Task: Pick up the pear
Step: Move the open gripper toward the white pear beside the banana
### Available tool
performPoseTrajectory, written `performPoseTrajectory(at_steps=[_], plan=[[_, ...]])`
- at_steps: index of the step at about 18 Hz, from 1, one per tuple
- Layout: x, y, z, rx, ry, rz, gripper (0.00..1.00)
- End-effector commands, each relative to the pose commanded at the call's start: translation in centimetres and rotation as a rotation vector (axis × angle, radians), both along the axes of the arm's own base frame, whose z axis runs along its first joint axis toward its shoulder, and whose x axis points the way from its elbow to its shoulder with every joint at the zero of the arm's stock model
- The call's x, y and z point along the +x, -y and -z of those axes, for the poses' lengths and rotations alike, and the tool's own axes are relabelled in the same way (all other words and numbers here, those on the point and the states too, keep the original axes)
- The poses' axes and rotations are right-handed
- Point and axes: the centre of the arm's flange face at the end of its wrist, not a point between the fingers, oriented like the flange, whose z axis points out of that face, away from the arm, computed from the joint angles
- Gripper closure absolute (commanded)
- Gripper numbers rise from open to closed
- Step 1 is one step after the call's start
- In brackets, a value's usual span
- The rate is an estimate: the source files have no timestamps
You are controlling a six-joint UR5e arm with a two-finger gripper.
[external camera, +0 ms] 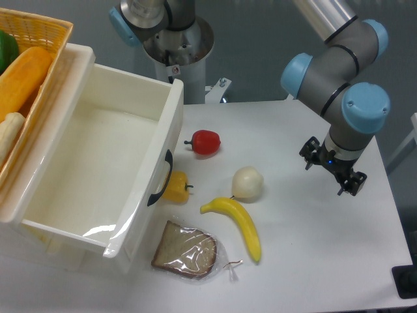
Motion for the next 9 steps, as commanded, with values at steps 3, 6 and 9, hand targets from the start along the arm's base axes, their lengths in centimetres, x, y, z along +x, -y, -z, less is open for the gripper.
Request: performPoseTrajectory(at_steps=[3, 6, 9], plan=[[0.3, -0.2, 0.0, 0.004, 0.004, -0.011, 0.00], [1.1, -0.4, 0.1, 0.026, 0.022, -0.016, 0.00], [3.6, 0.6, 0.4, 0.051, 0.062, -0.064, 0.00]])
